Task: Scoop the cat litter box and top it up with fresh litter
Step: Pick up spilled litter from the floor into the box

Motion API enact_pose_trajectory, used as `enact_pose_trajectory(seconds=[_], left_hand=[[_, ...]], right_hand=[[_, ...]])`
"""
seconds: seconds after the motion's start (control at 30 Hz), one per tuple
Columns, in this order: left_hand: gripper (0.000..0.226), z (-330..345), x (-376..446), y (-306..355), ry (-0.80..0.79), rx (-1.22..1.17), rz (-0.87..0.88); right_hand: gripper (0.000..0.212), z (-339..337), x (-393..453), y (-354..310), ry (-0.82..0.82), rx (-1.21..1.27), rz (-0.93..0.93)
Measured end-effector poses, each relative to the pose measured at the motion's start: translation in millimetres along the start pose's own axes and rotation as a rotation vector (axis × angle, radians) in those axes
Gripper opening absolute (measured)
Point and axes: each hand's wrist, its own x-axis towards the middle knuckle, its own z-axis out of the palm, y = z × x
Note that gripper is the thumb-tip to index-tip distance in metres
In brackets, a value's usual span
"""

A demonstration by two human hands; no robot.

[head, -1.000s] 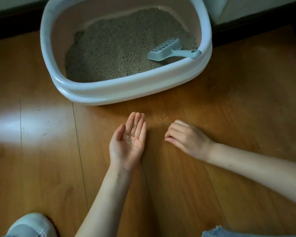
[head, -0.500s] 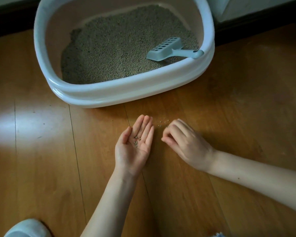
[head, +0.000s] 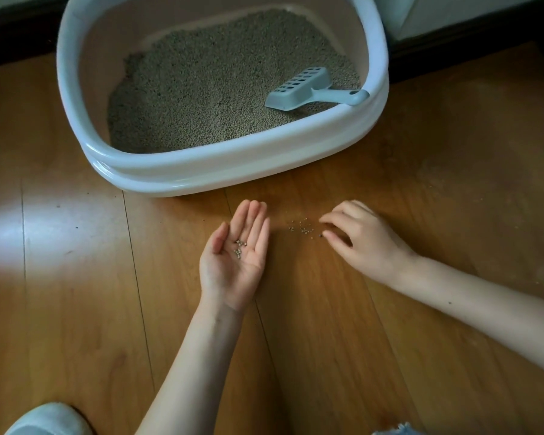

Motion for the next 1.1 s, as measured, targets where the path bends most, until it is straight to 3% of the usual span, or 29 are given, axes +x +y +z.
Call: enact_pose_trajectory(seconds=[0.47, 0.67, 0.87, 1.0, 1.1], left_hand=[[0.049, 0.3, -2.1, 0.7, -0.004, -0.010, -0.005], [0.050, -1.7, -0.5, 1.5, 0.007, -0.001, -0.007], [0.050, -1.0, 1.4, -6.7, -0.005, 0.052, -0.038], [0.047, 3.4, 0.1, -17.5, -0.054, 0.072, -0.067], [0.043, 5.3, 3.7, -14.2, -0.031, 0.060, -0.059]], right_hand=[[0.005, 9.3, 4.3, -7.7, 0.004, 0.032, -0.091], [0.002, 16.6, 9.6, -13.1, -0.062, -0.120, -0.194], [0.011, -1.2, 26.1, -52.4, 0.113, 0.148, -0.205], [0.016, 2.0, 32.9, -70.4, 0.047, 0.169, -0.360], [0.020, -1.0, 33.6, -52.4, 0.152, 0.192, -0.252]])
